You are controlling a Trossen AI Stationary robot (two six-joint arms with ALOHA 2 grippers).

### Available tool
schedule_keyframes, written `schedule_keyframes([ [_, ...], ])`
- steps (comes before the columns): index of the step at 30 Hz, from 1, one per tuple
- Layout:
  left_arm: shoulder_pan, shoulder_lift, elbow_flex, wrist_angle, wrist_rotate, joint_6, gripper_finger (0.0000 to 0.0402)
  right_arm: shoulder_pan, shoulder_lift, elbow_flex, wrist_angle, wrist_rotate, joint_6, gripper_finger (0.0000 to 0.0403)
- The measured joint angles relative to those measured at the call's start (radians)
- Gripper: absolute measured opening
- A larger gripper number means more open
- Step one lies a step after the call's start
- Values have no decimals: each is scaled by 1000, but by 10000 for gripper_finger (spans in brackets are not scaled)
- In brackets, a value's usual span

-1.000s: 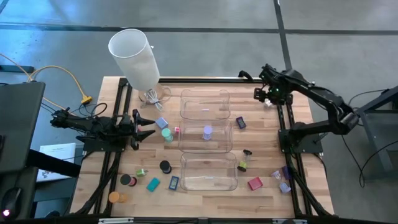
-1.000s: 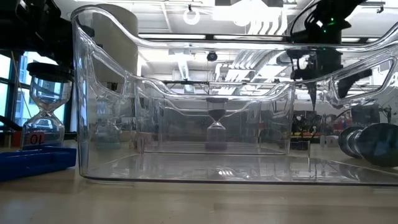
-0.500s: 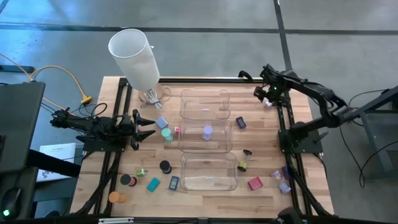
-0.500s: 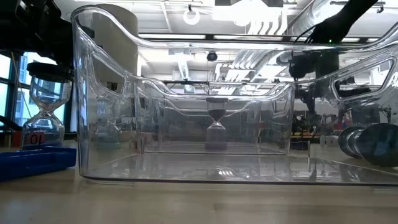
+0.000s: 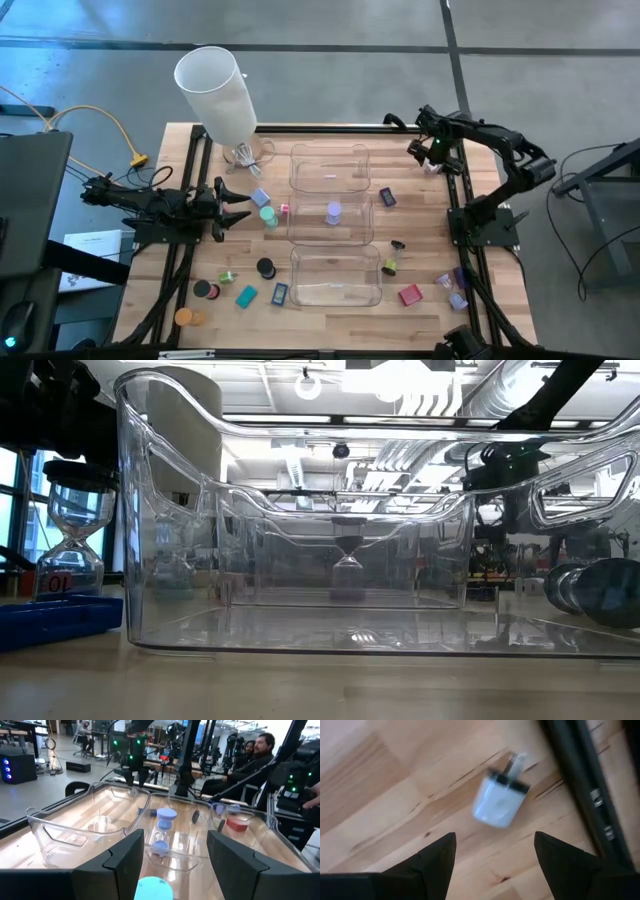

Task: Pick & Place Office items
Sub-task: Put the white charger adapter into the top transparent bin

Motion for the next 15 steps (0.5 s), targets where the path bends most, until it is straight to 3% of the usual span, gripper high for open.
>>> schedule_keyframes([
  [4, 0, 0, 0, -7, 0, -2, 212, -21, 0, 0, 2, 7, -1, 259],
  [10, 0, 0, 0, -7, 0, -2, 212, -46, 0, 0, 13, 152, -17, 259],
  [15, 0, 0, 0, -7, 0, -2, 212, -45, 0, 0, 57, 92, -16, 259],
])
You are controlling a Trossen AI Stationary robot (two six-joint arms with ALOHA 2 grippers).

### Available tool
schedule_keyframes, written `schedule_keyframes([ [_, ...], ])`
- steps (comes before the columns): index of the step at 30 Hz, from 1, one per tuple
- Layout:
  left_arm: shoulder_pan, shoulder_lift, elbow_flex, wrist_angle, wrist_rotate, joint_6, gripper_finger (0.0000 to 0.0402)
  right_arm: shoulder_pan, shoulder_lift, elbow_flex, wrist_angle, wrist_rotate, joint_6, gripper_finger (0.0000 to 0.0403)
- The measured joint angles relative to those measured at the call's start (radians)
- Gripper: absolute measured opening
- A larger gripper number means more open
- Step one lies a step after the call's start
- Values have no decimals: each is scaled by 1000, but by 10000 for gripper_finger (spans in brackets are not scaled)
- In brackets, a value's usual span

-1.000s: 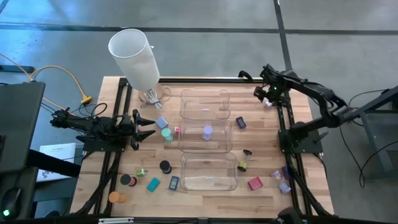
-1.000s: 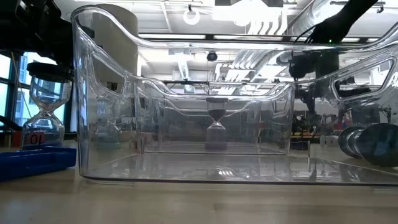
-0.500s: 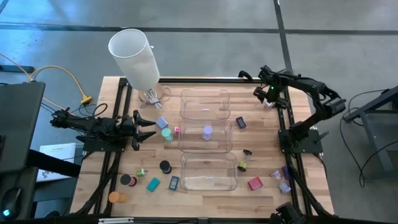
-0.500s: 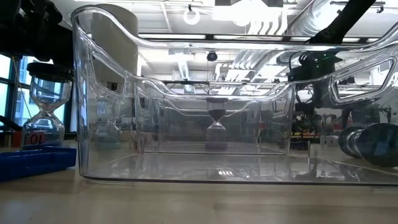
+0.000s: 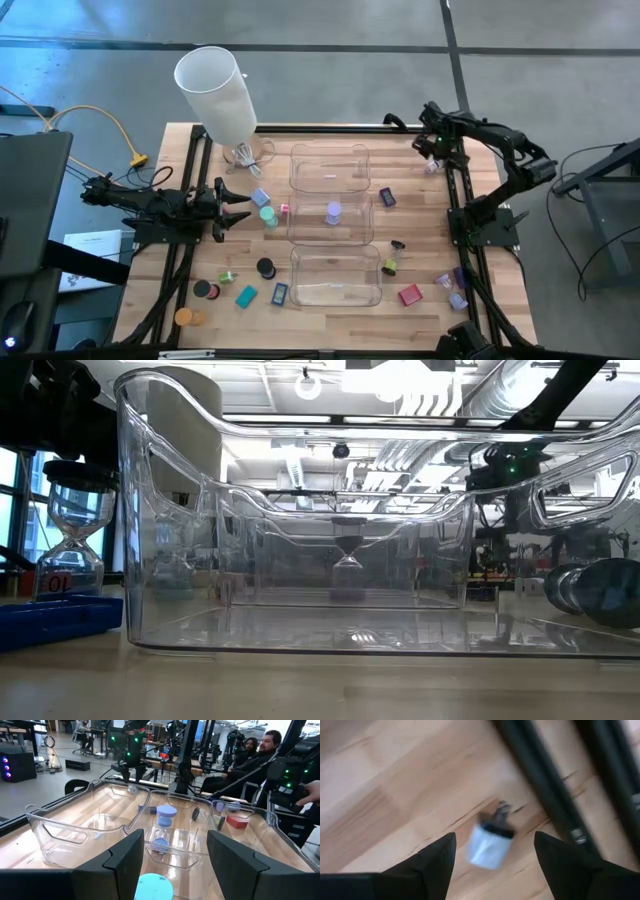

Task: Pick & Place Office items
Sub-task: Put the white charger adapter into the top transparent bin

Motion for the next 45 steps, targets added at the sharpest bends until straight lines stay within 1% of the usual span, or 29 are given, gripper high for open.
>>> schedule_keyframes([
  [4, 0, 0, 0, 0, 0, 0, 212, 0, 0, -9, 6, -18, 37, 259],
  [8, 0, 0, 0, 0, 0, 0, 212, -1, 0, -52, 28, -47, 66, 259],
  [15, 0, 0, 0, 0, 0, 0, 212, -1, 0, -106, 156, -41, 48, 259],
  [19, 0, 0, 0, 0, 0, -2, 212, -1, 0, -121, 190, -41, 46, 255],
  [21, 0, 0, 0, 0, 0, -12, 212, -1, 0, -121, 195, -36, 43, 245],
  [24, 0, 0, 0, 0, 0, -12, 212, -1, 0, -121, 195, -25, 12, 219],
  [29, 0, 0, 0, 1, 0, -13, 212, 3, 0, -121, 161, -12, -35, 147],
  [31, 0, 0, 0, 1, 0, -13, 212, 11, 0, -119, 147, 8, -44, 118],
  [36, 0, 0, 0, 1, 0, -15, 212, 42, 0, -120, 129, 45, -99, 117],
  [41, 0, 0, 0, 1, 0, -15, 212, 112, -1, -120, 115, 139, -171, 117],
  [45, 0, 0, 0, 1, 0, -15, 212, 153, -12, -120, 120, 148, -217, 117],
])
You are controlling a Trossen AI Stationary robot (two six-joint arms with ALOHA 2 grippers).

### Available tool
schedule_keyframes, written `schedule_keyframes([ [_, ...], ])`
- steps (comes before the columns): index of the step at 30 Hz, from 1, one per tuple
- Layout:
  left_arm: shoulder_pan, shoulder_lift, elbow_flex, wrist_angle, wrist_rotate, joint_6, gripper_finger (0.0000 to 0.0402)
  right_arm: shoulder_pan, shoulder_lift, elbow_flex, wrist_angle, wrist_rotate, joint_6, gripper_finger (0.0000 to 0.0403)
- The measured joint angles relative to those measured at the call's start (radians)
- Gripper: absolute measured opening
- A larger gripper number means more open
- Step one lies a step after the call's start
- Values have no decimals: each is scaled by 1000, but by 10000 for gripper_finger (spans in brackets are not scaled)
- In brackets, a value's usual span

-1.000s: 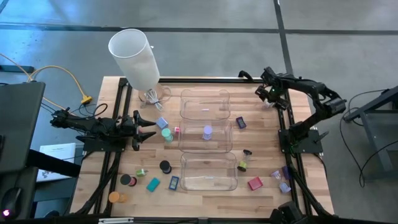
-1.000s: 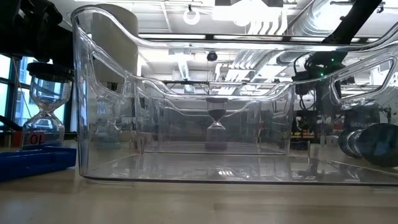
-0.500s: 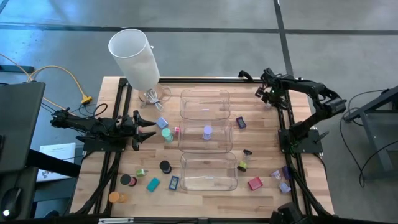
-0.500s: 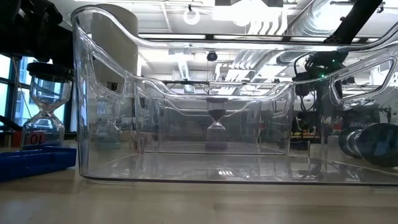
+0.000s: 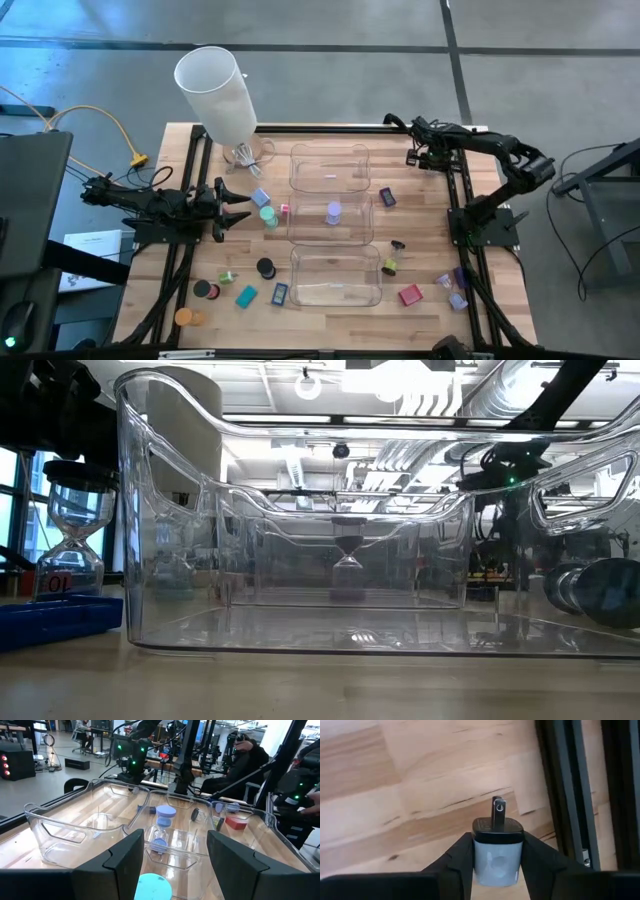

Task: Pick & Place Office items
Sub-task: Put the white charger adapter into the top transparent bin

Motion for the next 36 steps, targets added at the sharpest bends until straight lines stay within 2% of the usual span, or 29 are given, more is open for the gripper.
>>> schedule_keyframes([
  [5, 0, 0, 0, 0, 0, -42, 212, 48, -66, 0, -1, 26, -31, 117],
  [10, 0, 0, 0, 0, 0, -53, 212, 118, -195, 13, -16, 49, -60, 117],
  [16, 0, 0, 0, 1, 0, -53, 212, 262, -367, 77, 28, 58, -174, 117],
  [19, 0, 0, 0, 6, -4, -52, 212, 353, -407, 127, 85, 61, -248, 117],
  [26, 0, 0, 0, 13, -21, -39, 212, 517, -393, 275, 188, 73, -371, 117],
  [36, 0, 0, 0, 21, -21, -57, 212, 632, -178, 465, 187, -13, -478, 117],
])
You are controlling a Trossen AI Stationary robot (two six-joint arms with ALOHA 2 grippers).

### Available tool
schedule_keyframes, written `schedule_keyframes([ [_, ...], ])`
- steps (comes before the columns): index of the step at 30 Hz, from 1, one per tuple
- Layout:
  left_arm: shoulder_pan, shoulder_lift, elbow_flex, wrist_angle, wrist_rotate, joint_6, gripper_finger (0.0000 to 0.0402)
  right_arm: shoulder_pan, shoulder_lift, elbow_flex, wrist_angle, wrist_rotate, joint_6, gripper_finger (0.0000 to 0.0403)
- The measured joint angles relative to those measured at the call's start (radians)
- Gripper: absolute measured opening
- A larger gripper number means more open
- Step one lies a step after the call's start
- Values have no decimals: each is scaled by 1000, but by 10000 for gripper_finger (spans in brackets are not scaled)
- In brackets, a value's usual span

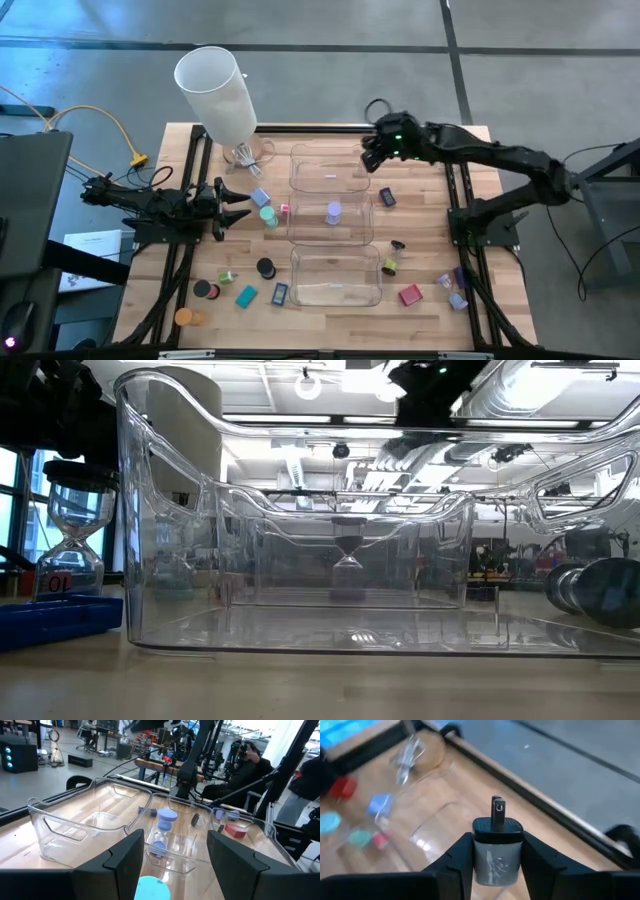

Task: Pick & Place Office items
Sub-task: Put the white charger adapter into the top transparent bin

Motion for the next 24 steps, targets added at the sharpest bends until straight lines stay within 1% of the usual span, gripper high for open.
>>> schedule_keyframes([
  [4, 0, 0, 0, 39, 0, 16, 212, 1, 114, 34, -1, -29, -28, 117],
  [6, 0, 0, 0, 49, 0, 16, 212, -4, 166, 42, -1, -61, -28, 117],
  [10, 0, 0, 0, 53, 0, 8, 212, -11, 253, 43, -6, -129, -28, 117],
  [13, 0, 0, 0, 53, 0, 11, 212, -11, 309, 43, -11, -151, -28, 118],
  [16, 0, 0, 0, 53, -3, 16, 212, -8, 353, 43, -7, -165, -28, 123],
  [20, 0, 0, 0, 52, -57, 16, 212, -7, 394, 43, -4, -174, -28, 121],
  [24, 0, 0, 0, 53, -80, 16, 212, -10, 414, 44, 0, -176, -28, 124],
])
